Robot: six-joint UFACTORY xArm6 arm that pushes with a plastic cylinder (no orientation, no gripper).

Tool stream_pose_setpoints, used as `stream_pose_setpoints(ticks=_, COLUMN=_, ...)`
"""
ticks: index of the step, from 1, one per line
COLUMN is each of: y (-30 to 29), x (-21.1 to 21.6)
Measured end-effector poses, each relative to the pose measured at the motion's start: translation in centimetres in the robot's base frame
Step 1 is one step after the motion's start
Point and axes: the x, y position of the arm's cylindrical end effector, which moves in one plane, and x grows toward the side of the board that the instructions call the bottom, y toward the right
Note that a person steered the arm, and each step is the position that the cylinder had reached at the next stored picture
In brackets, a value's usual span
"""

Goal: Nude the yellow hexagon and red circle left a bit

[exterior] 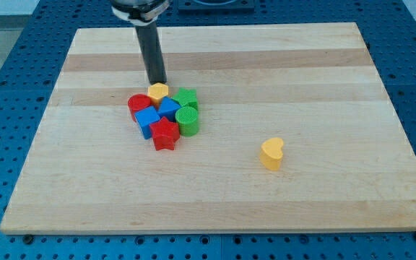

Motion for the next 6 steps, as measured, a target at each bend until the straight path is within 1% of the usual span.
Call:
stream_pose_setpoints(ticks=1, y=1.8, x=-1.1)
stream_pose_setpoints(ticks=2, y=1.8, x=0.7)
stream_pose_setpoints(ticks=3, y=1.4, x=2.2)
stream_pose_setpoints(ticks=5, y=-2.4, x=2.3)
stream_pose_setpoints(ticks=6, y=-2.4, x=2.1)
